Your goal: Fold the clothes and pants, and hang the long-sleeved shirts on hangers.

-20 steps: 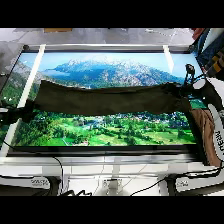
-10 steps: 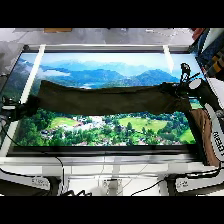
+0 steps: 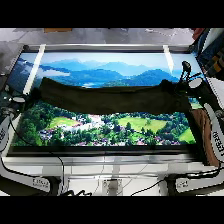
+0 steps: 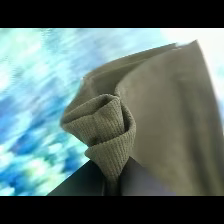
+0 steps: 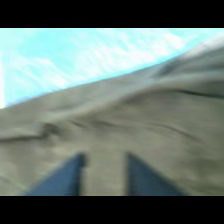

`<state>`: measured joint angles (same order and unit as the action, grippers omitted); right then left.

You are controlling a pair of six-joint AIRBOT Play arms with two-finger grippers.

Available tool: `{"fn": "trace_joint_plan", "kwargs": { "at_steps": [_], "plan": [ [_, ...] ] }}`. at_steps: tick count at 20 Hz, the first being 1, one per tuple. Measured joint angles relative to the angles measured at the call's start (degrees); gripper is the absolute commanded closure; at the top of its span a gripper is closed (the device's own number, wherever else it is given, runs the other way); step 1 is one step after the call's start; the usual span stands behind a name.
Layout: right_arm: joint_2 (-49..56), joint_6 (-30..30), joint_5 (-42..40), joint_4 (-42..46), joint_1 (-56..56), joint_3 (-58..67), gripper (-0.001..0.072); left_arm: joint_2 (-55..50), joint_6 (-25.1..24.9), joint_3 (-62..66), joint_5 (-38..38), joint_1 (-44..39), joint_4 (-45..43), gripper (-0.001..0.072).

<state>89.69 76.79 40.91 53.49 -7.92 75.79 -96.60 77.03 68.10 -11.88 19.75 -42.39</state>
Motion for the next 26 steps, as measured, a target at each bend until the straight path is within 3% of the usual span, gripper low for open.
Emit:
{"fn": "trace_joint_plan", "kwargs": {
  "at_steps": [5,13,19,26],
  "plan": [
    [0.09,0.04,-8.02,-10.08,6.62,0.35,0.0672,6.4,-1.27,7.21,-10.93,-0.5,-8.85,0.0691],
    [7.43,0.37,-12.59,-9.18,27.06,13.77,0.0673,24.79,-8.72,11.13,-26.64,-1.55,-12.68,0.0691],
    [19.28,8.35,-9.42,-8.39,41.33,28.04,0.0673,34.29,-10.12,11.37,-30.18,-2.45,-12.31,0.069],
    [28.41,16.48,-6.16,-9.14,53.62,37.57,0.0672,34.23,-10.32,11.37,-31.39,-3.65,-9.88,0.069]
  ]
}}
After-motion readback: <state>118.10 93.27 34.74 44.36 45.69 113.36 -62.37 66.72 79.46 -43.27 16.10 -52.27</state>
